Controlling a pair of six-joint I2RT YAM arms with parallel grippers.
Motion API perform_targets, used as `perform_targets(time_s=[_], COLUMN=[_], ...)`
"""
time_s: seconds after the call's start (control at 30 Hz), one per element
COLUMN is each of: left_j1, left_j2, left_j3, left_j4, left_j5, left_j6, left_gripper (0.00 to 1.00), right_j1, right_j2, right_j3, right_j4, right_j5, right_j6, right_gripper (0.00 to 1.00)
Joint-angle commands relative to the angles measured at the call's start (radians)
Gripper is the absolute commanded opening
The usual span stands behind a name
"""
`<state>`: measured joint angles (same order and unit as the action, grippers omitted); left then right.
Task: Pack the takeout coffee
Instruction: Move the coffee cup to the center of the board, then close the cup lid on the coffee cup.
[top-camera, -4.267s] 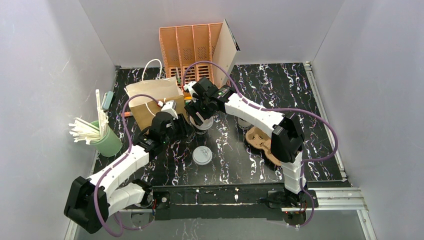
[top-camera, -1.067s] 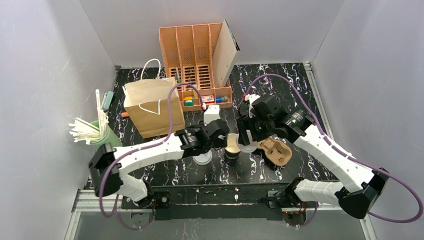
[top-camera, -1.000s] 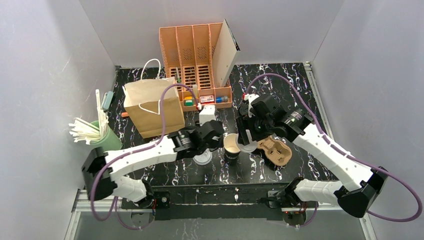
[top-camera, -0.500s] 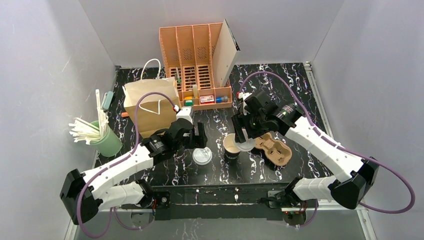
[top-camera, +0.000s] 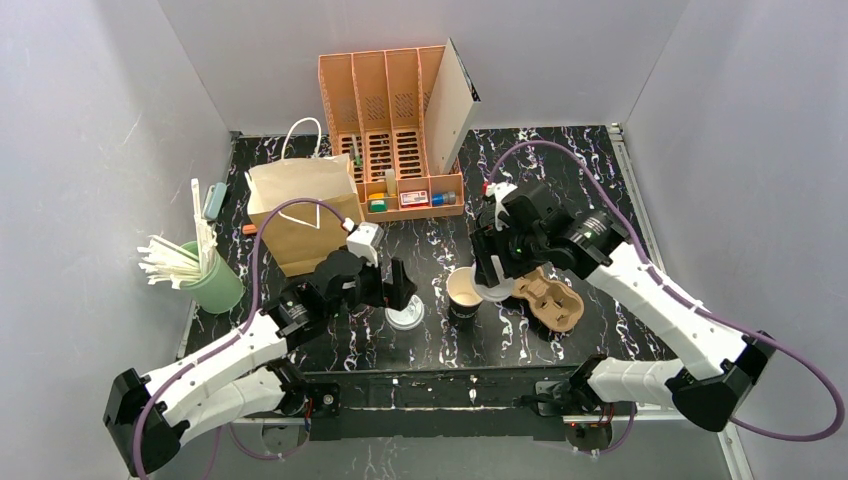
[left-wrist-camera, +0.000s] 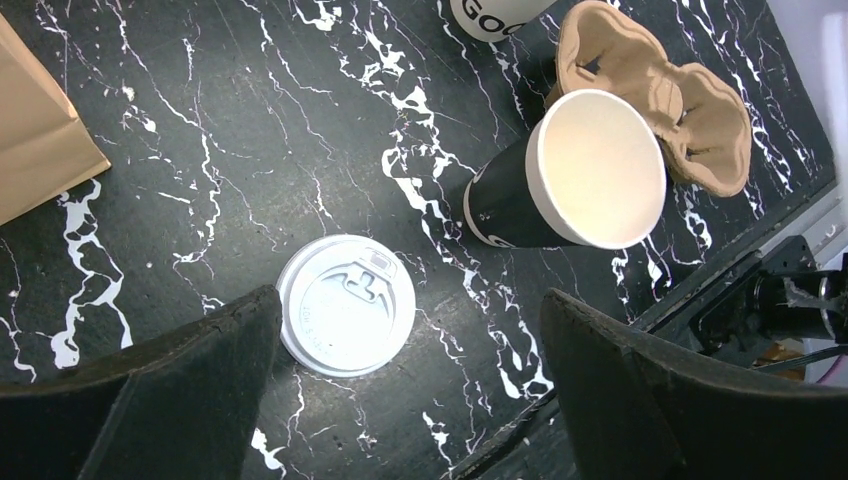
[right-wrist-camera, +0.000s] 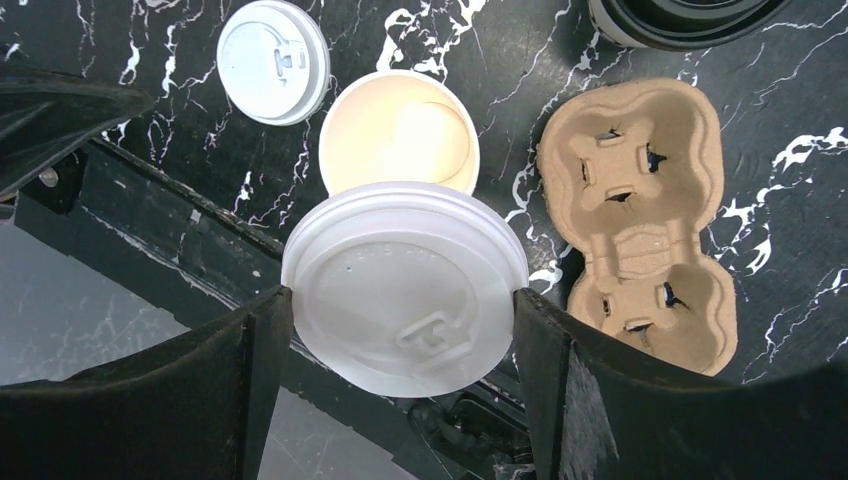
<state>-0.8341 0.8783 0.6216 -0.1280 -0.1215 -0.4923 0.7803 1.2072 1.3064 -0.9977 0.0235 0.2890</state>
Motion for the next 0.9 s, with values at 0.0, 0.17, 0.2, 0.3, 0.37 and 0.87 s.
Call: perform_targets(time_s=[0.0,0.17,0.2,0.3,0.37,0.87], left_j1=[0.004,0.004,0.003,0.004,0.004,0.004], left_j2=[-0.055,-0.072,-0.071,-0.068,-0.067,0.059], left_j3=[-0.056,-0.093,-0.097,-0.123,-0.143,-0.149], left_j4=[0.097,0.157,0.168,0.219,0.266,0.413], left_j5=[0.02,0.047,0.059,0.104,0.121,0.235], left_j6=[0.055,0.089,0.096,0.101,0.1,0.041], left_gripper=[0.98,0.98,0.98,0.98,0.98,0.73], right_j1=[0.005,0.005,0.006,0.005,0.005,0.006], right_j2=[-0.057,-0.076,-0.077,-0.072,-0.061,0.103], right_j3=[0.001,-0.033,-0.039,-0.045,-0.034,0.1], right_j4=[0.012,0.072,0.079,0.088,0.084,-0.034], right_j5=[0.024,0.029,0.025,0.022,0.028,-0.049], right_j6=[-0.031,-0.071,-0.075,-0.097,-0.113,-0.109], right_gripper=[0.68,0.68,0.68,0.68,0.69,0.7])
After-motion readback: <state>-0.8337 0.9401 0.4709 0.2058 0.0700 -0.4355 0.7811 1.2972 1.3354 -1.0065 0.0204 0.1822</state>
